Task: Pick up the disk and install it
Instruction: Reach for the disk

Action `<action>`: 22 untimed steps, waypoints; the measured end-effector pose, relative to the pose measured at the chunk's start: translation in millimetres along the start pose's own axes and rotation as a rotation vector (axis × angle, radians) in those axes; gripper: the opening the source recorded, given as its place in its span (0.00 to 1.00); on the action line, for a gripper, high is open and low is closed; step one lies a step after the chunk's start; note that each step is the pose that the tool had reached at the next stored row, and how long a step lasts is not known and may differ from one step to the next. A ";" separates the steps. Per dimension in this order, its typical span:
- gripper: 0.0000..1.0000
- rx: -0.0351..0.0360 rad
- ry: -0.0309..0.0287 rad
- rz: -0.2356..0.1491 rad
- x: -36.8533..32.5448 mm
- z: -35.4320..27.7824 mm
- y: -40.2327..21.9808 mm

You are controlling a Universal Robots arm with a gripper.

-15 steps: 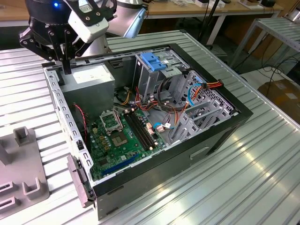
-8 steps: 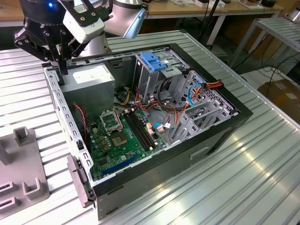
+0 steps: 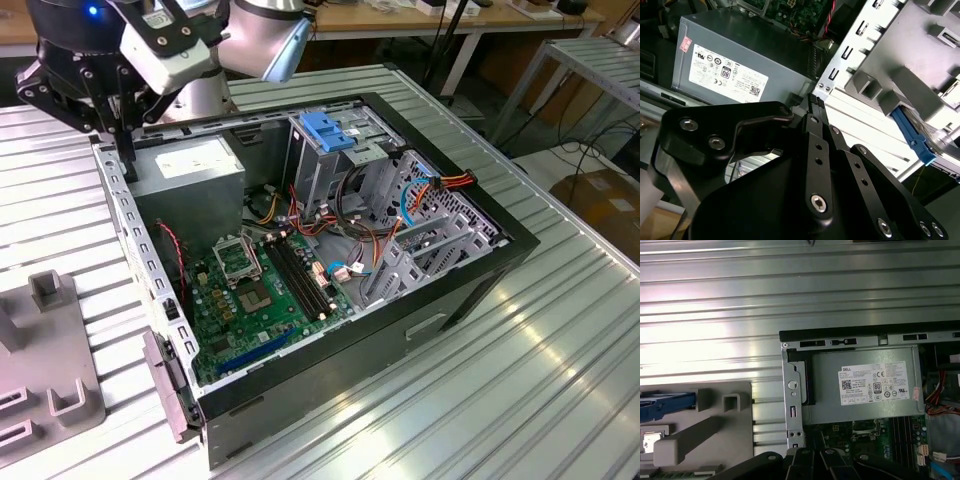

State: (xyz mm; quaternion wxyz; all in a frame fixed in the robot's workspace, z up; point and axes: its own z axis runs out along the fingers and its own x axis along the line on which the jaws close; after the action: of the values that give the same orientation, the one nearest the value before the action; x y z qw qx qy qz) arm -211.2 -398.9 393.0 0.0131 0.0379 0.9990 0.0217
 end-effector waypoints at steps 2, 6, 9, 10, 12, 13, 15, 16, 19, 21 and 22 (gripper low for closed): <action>0.10 0.0000 0.0000 0.000 2.7 -0.1 -0.2; 0.10 0.0000 0.0000 0.000 6.9 -0.2 -0.5; 0.10 0.0000 0.0000 0.000 10.0 -0.3 -0.8; 0.10 0.0000 0.0000 0.000 10.8 -0.3 -0.8; 0.10 0.0000 0.0000 0.000 13.1 -0.4 -1.0; 0.10 0.0000 0.0000 0.000 13.9 -0.4 -1.1; 0.10 0.0000 0.0000 0.000 16.1 -0.5 -1.2; 0.10 0.0000 0.0000 0.000 16.9 -0.4 -1.3; 0.10 0.0000 0.0000 0.000 19.8 -0.5 -1.5; 0.10 0.0000 0.0000 0.000 21.6 -0.6 -1.6; 0.10 0.0000 0.0000 0.000 22.5 -0.6 -1.7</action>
State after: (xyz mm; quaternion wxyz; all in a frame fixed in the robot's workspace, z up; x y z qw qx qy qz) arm -233.7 -399.0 392.9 0.0131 0.0379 0.9990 0.0217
